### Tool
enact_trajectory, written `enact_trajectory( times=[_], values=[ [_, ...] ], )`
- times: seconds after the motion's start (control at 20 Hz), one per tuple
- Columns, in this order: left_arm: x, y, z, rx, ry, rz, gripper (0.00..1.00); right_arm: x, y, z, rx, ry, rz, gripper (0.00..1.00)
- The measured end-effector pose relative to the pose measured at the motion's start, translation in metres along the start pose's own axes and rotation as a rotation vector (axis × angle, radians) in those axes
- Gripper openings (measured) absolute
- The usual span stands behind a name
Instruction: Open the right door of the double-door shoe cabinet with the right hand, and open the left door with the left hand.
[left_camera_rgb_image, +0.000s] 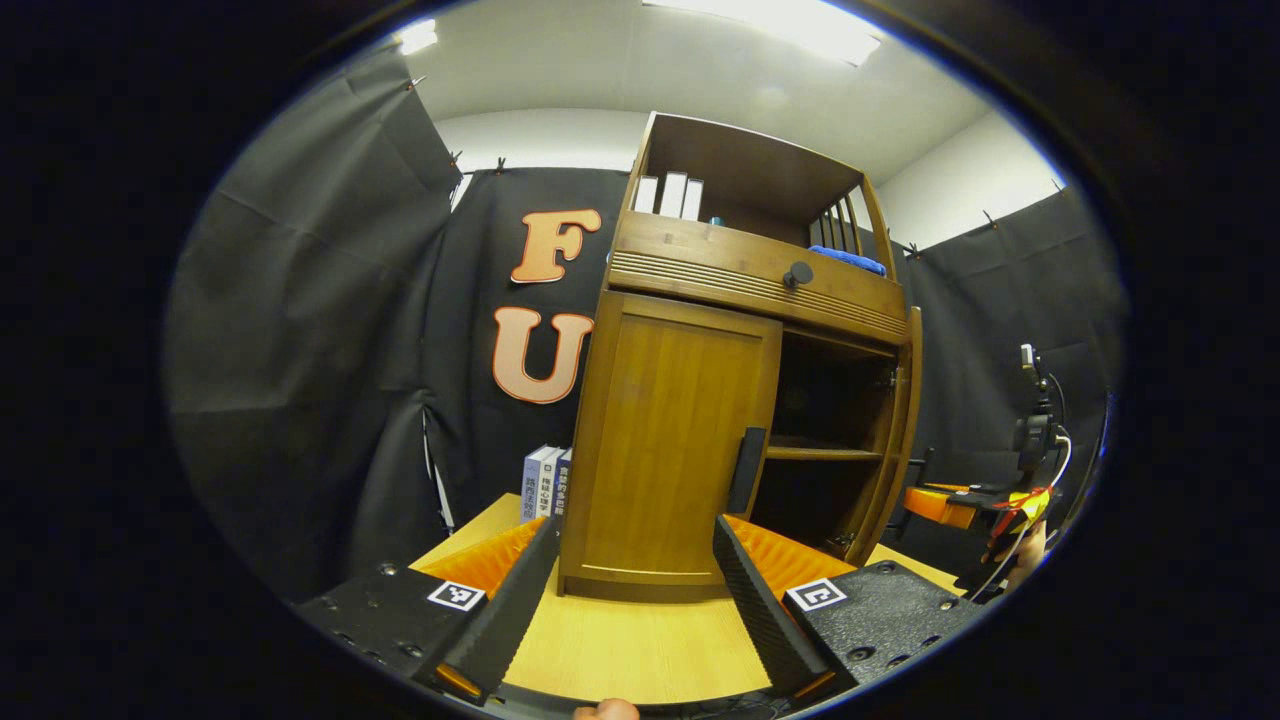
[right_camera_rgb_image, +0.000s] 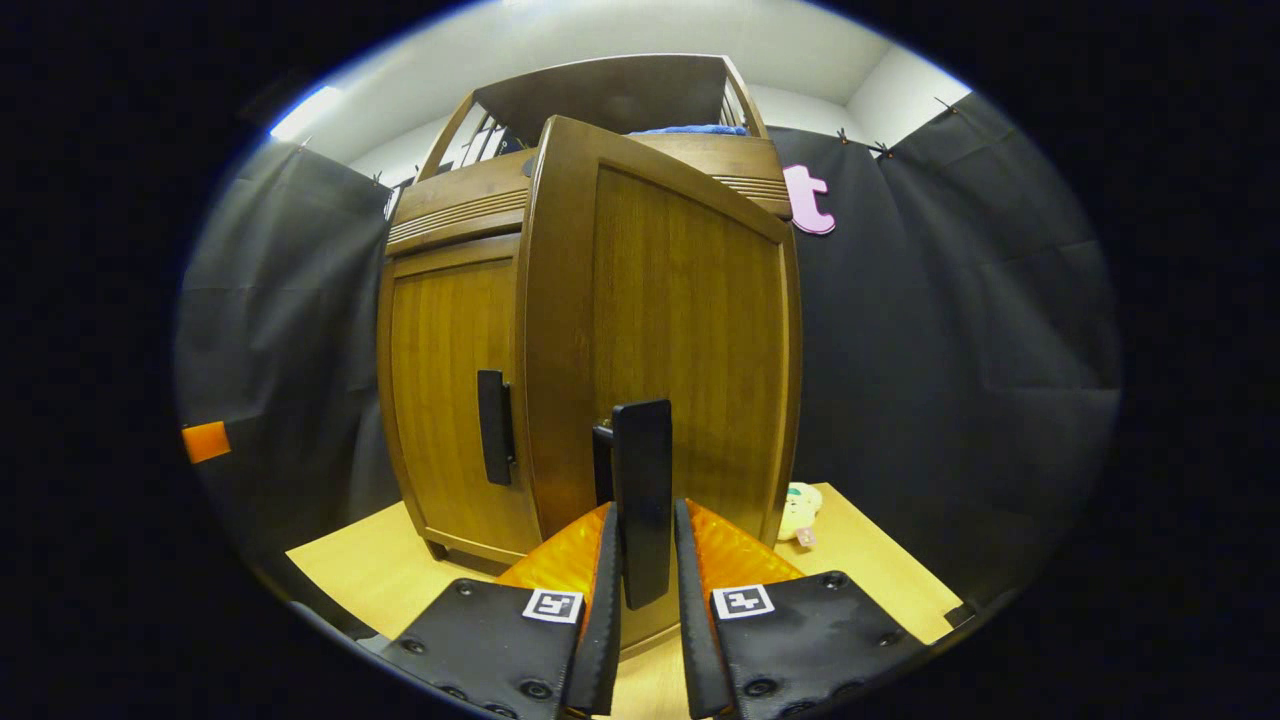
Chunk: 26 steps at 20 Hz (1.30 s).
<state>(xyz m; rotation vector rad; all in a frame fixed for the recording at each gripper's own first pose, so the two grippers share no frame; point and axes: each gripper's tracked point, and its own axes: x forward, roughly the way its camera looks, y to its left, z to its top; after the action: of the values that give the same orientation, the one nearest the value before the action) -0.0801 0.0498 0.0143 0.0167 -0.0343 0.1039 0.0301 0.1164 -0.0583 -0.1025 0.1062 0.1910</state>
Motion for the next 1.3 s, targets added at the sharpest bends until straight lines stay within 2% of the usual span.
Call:
enact_trajectory(
  times=[0.05,0.1,0.2,0.25,0.5,0.55,0.6,0.9,1.0,1.15,1.2,1.25,1.3],
  values=[
    [0.000,-0.003,-0.001,-0.003,0.003,-0.006,0.94,-0.010,-0.001,0.000,0.011,0.005,0.004,0.28],
    [0.000,-0.005,-0.001,-0.004,0.005,-0.010,0.94,-0.001,-0.007,-0.004,0.022,-0.005,-0.001,0.23],
    [0.000,-0.009,-0.002,-0.002,0.005,-0.014,0.94,-0.028,-0.017,-0.005,0.025,-0.002,-0.012,0.13],
    [-0.001,-0.012,-0.002,0.001,0.005,-0.017,0.94,-0.036,-0.023,-0.006,0.020,0.000,-0.020,0.17],
    [0.000,-0.023,-0.003,0.016,0.007,-0.031,0.94,-0.052,-0.044,-0.006,0.027,-0.003,-0.053,0.17],
    [0.001,-0.025,-0.004,0.015,0.008,-0.034,0.94,-0.055,-0.049,-0.006,0.027,-0.004,-0.059,0.22],
    [0.002,-0.028,-0.005,0.014,0.009,-0.037,0.94,-0.057,-0.052,-0.006,0.023,-0.006,-0.066,0.17],
    [0.006,-0.037,-0.010,0.010,0.023,-0.041,0.94,-0.073,-0.071,-0.008,0.040,0.003,-0.067,0.17],
    [0.008,-0.040,-0.011,0.011,0.025,-0.047,0.92,-0.076,-0.075,-0.011,0.045,0.007,-0.066,0.17],
    [0.013,-0.046,-0.014,0.026,0.027,-0.049,0.92,-0.078,-0.095,-0.012,0.044,0.002,-0.108,0.17],
    [0.015,-0.049,-0.015,0.032,0.029,-0.049,0.95,-0.079,-0.101,-0.013,0.047,0.000,-0.120,0.17],
    [0.017,-0.051,-0.016,0.038,0.030,-0.047,0.92,-0.081,-0.108,-0.012,0.050,-0.004,-0.131,0.17],
    [0.019,-0.053,-0.017,0.044,0.032,-0.046,0.95,-0.082,-0.114,-0.012,0.052,-0.005,-0.142,0.17]
  ],
)
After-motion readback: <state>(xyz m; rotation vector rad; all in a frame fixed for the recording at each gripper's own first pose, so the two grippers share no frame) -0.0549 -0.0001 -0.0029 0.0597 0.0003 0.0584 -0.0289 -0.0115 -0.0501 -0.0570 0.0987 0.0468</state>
